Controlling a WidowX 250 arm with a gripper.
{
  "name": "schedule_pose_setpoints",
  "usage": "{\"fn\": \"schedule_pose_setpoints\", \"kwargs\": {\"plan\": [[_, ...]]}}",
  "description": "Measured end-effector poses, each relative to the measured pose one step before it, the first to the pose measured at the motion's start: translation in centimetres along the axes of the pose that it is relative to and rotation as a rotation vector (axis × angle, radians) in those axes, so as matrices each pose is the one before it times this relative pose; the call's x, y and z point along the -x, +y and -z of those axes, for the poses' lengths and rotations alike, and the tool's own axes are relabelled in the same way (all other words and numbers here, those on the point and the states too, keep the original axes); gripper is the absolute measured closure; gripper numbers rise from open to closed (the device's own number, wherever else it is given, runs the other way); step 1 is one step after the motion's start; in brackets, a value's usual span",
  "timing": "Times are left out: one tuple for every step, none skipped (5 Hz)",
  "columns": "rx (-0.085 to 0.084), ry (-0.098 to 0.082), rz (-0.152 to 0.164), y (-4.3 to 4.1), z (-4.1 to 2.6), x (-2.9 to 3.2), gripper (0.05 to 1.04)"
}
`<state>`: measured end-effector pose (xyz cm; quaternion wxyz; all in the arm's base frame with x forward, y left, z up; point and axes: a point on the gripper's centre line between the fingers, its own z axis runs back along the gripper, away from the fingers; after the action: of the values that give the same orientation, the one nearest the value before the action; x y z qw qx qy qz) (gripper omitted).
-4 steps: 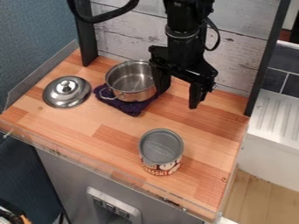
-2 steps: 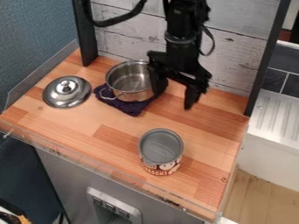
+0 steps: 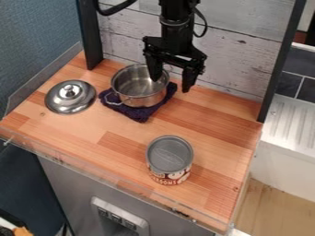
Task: Move the pot to the right side of the table
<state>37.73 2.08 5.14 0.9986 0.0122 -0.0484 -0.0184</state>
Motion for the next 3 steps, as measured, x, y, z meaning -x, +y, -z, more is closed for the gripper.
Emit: {"fn": "schedule_pose_setpoints", "kwargs": {"plan": [[0.0116,0.0732,-0.011,0.566,2.754,-0.111,0.127],[0.0052,0.0426,0.0042,-0.171,1.564,0.162,0.406],[-0.0026,0.0047,0.023,-0.549,-0.058,0.083,0.71]]}}
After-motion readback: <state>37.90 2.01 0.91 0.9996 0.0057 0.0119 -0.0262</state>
